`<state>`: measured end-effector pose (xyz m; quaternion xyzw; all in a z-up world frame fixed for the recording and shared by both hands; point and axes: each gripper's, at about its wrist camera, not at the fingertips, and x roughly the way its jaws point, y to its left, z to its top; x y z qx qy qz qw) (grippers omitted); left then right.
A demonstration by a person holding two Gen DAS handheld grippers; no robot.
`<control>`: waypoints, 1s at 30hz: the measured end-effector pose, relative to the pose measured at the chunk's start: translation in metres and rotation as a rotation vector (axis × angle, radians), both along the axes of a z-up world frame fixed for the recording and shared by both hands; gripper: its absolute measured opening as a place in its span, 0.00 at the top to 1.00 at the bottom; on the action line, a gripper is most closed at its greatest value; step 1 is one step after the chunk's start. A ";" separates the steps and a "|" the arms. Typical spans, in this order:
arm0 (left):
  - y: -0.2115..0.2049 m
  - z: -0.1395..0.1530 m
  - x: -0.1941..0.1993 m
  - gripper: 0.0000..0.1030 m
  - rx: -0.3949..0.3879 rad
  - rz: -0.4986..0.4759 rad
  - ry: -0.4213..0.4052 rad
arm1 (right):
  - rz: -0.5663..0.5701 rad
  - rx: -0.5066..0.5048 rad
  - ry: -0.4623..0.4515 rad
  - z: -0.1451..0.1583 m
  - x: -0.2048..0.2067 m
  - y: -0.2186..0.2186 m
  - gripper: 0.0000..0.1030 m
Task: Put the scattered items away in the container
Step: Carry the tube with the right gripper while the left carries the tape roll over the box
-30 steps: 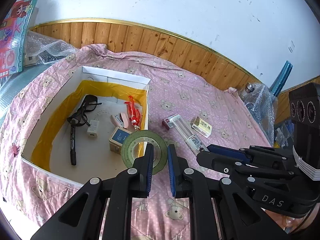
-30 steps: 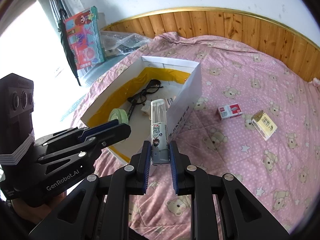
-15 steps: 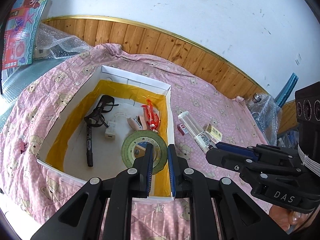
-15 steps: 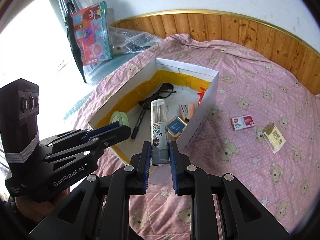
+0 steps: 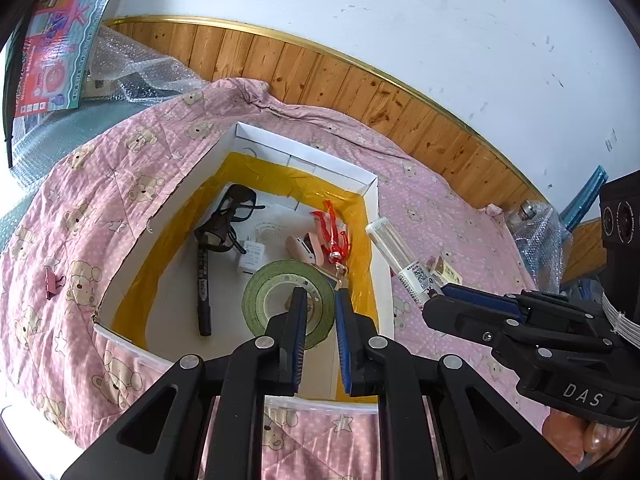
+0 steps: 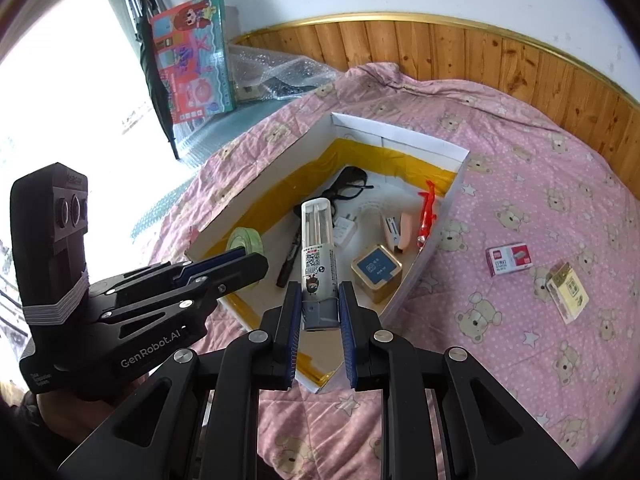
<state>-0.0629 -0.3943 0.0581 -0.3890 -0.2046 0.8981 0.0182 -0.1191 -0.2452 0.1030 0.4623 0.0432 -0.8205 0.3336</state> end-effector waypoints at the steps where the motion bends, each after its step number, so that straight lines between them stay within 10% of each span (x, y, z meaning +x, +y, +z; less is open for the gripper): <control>1: -0.004 -0.001 -0.001 0.86 0.003 0.007 -0.001 | -0.001 0.002 -0.001 -0.001 -0.003 -0.002 0.81; 30: -0.017 -0.037 -0.054 0.86 0.063 -0.040 -0.108 | -0.010 -0.010 -0.050 -0.023 -0.077 -0.034 0.81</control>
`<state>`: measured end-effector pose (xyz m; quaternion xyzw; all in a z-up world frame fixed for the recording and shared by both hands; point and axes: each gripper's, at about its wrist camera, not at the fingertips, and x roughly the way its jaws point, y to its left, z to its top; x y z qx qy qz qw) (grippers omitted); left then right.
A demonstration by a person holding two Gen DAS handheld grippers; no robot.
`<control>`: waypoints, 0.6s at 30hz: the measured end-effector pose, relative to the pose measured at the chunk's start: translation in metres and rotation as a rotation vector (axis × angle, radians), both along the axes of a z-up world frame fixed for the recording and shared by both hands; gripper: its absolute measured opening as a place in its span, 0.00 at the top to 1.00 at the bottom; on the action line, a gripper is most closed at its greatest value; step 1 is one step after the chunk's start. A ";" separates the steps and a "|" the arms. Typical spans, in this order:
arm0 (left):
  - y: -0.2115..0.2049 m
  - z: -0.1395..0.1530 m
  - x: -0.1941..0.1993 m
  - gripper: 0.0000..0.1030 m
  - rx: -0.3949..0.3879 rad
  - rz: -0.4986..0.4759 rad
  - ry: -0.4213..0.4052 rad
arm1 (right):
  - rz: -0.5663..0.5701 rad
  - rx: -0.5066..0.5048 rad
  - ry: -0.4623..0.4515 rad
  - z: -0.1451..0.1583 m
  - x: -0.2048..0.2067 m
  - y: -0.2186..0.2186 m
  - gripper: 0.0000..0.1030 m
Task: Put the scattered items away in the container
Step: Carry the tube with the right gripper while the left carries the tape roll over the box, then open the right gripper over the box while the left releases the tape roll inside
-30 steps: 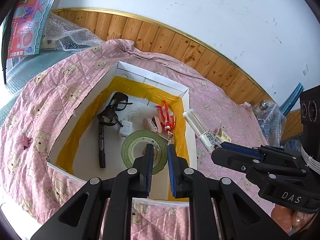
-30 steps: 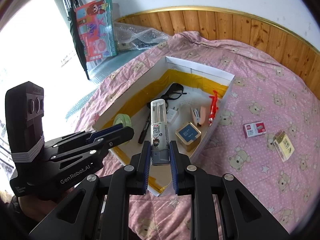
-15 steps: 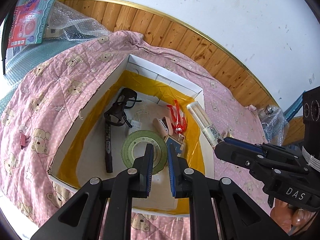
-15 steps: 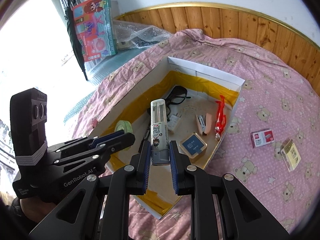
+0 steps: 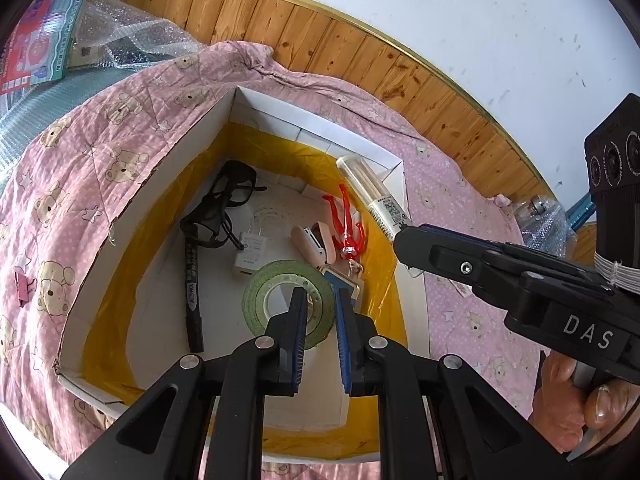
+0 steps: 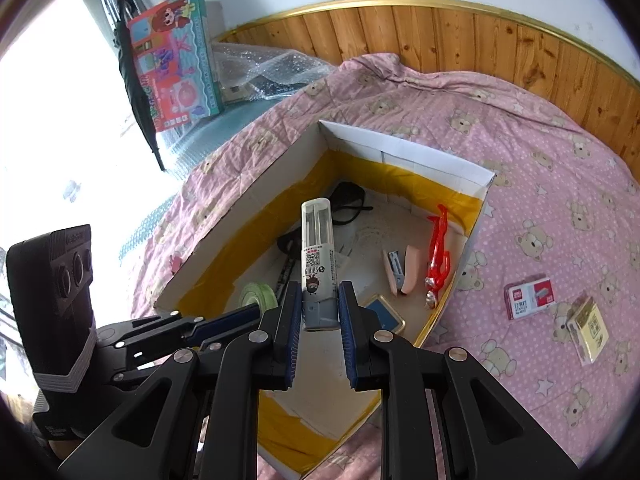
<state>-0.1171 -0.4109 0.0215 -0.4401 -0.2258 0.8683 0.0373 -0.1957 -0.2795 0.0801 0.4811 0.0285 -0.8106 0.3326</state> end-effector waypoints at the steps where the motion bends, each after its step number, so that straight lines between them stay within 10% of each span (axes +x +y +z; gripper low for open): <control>1: 0.000 -0.002 -0.002 0.86 0.001 -0.003 -0.005 | 0.000 0.000 -0.002 -0.001 -0.003 -0.001 0.81; 18: 0.000 -0.025 -0.030 0.86 0.016 -0.036 -0.075 | -0.008 -0.008 -0.049 -0.020 -0.041 -0.016 0.81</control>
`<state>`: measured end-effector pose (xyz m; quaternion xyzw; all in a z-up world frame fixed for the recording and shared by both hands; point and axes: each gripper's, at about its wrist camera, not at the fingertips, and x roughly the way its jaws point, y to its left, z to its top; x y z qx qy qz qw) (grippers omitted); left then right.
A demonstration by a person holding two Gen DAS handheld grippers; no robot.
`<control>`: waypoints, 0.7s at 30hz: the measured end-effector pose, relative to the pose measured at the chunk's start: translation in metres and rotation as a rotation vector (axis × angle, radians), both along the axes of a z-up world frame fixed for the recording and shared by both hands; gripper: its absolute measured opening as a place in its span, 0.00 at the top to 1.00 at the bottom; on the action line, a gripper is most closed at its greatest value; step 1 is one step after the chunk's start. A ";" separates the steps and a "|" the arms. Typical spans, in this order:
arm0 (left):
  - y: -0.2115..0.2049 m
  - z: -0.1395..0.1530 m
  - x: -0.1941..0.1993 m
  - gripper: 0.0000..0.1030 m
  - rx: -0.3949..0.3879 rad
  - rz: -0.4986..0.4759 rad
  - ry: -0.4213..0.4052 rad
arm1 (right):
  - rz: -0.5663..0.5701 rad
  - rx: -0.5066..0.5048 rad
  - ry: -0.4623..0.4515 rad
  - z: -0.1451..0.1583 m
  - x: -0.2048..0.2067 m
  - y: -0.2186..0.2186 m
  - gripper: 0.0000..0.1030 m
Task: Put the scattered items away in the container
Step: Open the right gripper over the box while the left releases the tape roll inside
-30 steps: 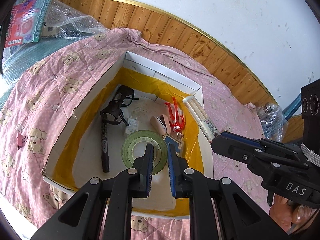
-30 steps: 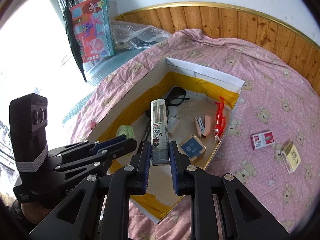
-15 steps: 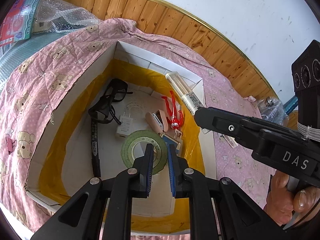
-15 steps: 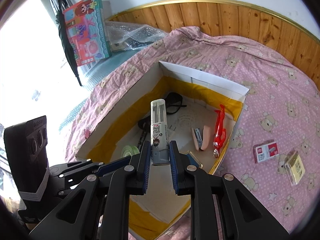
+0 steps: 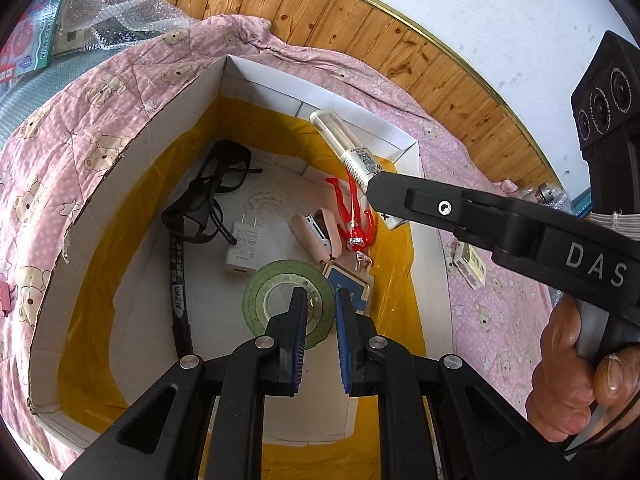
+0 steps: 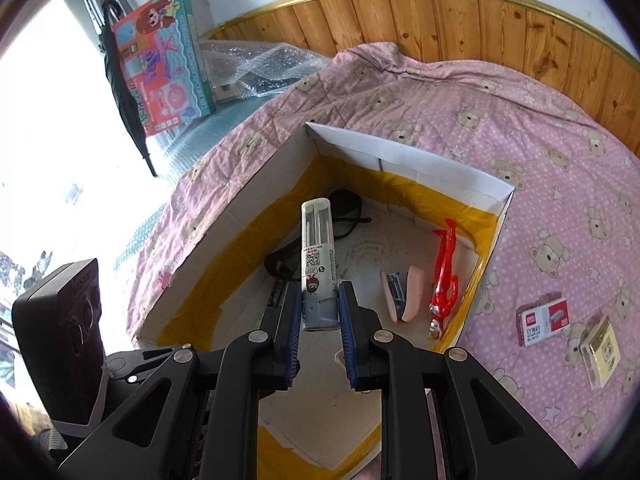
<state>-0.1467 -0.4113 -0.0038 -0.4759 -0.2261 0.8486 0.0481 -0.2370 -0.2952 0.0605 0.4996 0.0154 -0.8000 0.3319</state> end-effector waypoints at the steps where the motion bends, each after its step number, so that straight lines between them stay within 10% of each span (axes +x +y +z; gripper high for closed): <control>1: 0.000 -0.001 -0.001 0.86 0.001 0.000 -0.003 | -0.001 -0.001 -0.002 -0.001 -0.001 -0.001 0.81; 6: -0.003 -0.005 -0.004 0.85 -0.001 0.002 -0.017 | -0.007 0.007 0.008 -0.006 -0.008 -0.005 0.81; 10: -0.012 -0.004 -0.004 0.59 -0.002 0.026 -0.018 | -0.034 0.021 -0.033 -0.022 -0.017 -0.003 0.72; 21: -0.052 0.012 0.012 0.59 0.035 0.125 0.014 | -0.102 -0.027 -0.053 -0.012 -0.004 0.032 0.72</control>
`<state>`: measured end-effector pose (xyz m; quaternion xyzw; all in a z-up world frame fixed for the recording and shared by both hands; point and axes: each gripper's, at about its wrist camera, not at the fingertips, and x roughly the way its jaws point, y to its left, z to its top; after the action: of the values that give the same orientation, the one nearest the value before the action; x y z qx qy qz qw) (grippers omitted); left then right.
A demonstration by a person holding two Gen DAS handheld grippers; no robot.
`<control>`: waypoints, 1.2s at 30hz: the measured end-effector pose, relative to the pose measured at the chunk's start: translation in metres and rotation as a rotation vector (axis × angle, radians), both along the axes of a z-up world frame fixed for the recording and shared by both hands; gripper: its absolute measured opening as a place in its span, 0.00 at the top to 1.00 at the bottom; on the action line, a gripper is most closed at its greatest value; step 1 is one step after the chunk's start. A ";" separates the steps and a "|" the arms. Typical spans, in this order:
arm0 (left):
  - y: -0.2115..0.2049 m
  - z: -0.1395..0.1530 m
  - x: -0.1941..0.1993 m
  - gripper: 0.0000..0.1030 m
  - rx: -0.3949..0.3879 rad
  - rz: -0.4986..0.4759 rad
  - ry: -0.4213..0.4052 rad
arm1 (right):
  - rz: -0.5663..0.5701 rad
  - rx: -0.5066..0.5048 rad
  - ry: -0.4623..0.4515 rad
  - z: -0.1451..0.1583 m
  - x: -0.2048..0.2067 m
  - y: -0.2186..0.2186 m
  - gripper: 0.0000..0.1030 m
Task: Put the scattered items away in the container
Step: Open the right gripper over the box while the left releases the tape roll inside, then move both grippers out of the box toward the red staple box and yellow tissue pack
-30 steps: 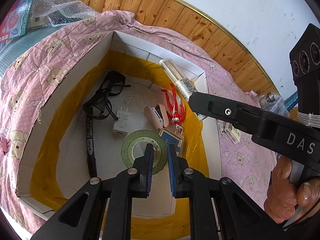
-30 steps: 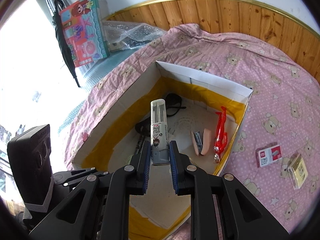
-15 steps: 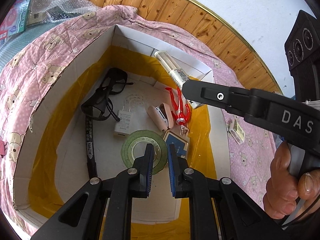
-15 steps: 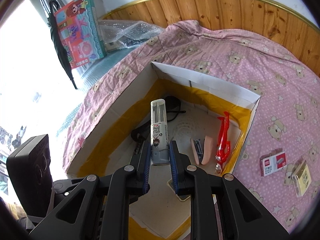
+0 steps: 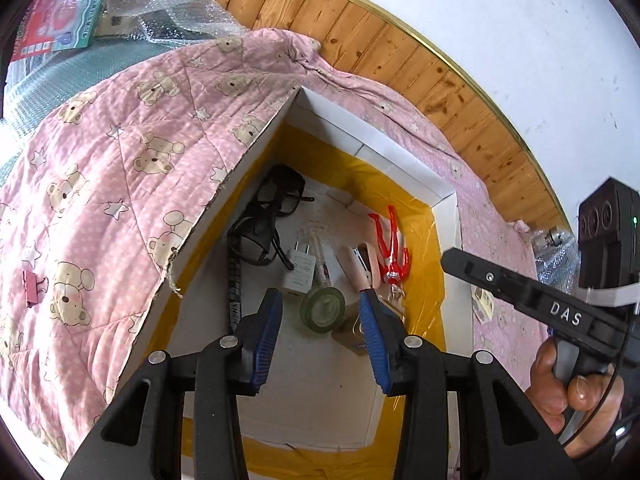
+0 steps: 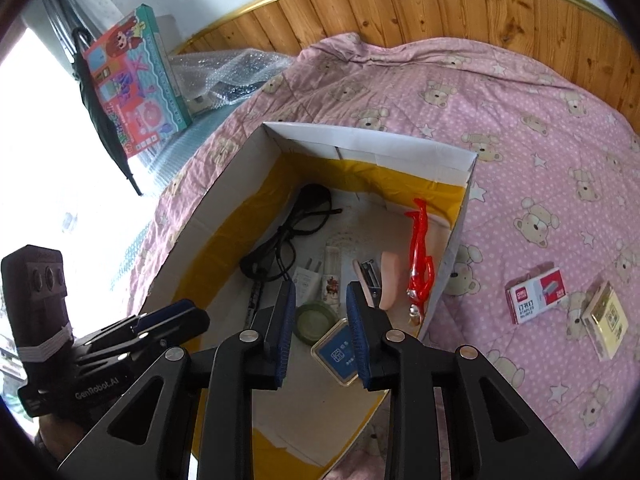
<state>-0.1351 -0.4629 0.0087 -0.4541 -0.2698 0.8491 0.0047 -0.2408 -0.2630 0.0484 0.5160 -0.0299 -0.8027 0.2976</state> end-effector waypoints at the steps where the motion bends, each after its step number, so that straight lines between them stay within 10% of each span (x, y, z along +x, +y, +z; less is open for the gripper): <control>1: 0.002 0.002 0.001 0.59 0.000 -0.005 0.003 | 0.000 -0.004 -0.002 0.001 0.003 0.001 0.72; 36: 0.098 0.061 0.061 0.59 -0.154 -0.102 0.075 | 0.020 -0.125 0.029 0.039 0.102 0.049 0.72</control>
<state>-0.0744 -0.3645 0.0696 -0.4341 -0.1800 0.8824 0.0233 -0.1387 -0.2136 0.0872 0.4851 -0.0702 -0.8036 0.3377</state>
